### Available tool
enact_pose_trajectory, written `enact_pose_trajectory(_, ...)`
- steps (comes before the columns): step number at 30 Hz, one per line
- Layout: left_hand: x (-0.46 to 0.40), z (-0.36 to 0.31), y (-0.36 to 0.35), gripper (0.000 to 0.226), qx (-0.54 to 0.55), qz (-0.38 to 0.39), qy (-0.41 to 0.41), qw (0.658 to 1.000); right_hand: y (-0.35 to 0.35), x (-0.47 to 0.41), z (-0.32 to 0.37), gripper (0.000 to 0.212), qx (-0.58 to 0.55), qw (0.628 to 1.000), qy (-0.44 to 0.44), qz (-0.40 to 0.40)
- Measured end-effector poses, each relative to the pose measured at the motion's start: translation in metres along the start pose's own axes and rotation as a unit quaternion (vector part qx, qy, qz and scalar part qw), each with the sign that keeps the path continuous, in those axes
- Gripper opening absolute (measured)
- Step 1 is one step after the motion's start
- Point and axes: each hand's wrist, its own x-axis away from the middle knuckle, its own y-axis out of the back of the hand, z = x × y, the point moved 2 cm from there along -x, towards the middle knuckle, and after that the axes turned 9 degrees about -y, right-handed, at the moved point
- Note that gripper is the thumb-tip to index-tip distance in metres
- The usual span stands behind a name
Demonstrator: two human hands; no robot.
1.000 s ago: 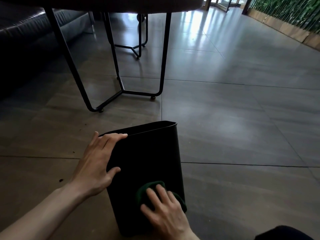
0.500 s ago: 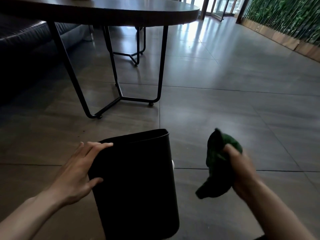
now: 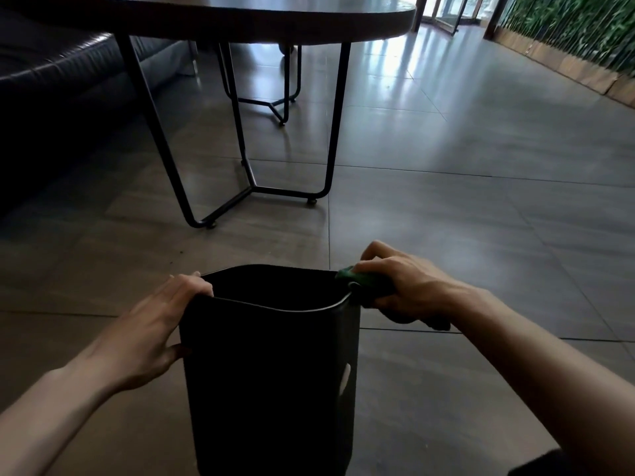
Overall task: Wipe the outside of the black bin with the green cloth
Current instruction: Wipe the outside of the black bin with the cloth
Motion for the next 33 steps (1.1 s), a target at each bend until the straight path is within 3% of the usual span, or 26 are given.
enact_pose_trajectory(6, -0.006, -0.005, 0.004, 0.082, -0.044, -0.01, -0.007, 0.999, 0.007, 0.014, 0.018, 0.03, 0.011, 0.997, 0.064, 0.037)
enact_pose_trajectory(12, -0.041, -0.042, 0.015, 0.072, 0.056, -0.089, -0.044, 0.993, 0.025, 0.013, 0.022, 0.019, -0.069, 0.997, 0.036, -0.011)
enact_pose_trajectory(15, -0.054, -0.067, 0.01, 0.066, 0.098, -0.076, -0.075, 0.989, 0.032, 0.004, 0.025, 0.019, -0.066, 0.997, 0.018, -0.03)
enact_pose_trajectory(18, -0.06, -0.071, -0.001, 0.076, 0.072, -0.059, -0.06, 0.994, 0.027, -0.001, 0.032, 0.023, -0.07, 0.996, 0.002, -0.05)
enact_pose_trajectory(22, -0.062, -0.065, -0.004, 0.078, 0.091, -0.067, -0.046, 0.993, 0.01, 0.004, 0.035, 0.022, -0.152, 0.97, -0.015, -0.187)
enact_pose_trajectory(24, -0.063, -0.063, -0.007, 0.074, 0.103, -0.071, -0.051, 0.991, 0.006, 0.012, 0.046, 0.027, -0.206, 0.929, 0.008, -0.308)
enact_pose_trajectory(26, -0.066, -0.059, -0.009, 0.072, 0.107, -0.074, -0.048, 0.99, 0.0, 0.019, 0.069, 0.03, -0.245, 0.89, 0.066, -0.379)
enact_pose_trajectory(29, -0.07, -0.052, -0.01, 0.07, 0.128, -0.065, -0.039, 0.989, -0.032, 0.022, 0.104, 0.039, -0.18, 0.907, 0.132, -0.357)
enact_pose_trajectory(33, -0.069, -0.04, -0.007, 0.065, 0.148, -0.088, -0.039, 0.984, -0.098, 0.038, 0.117, 0.064, -0.017, 0.946, 0.142, -0.29)
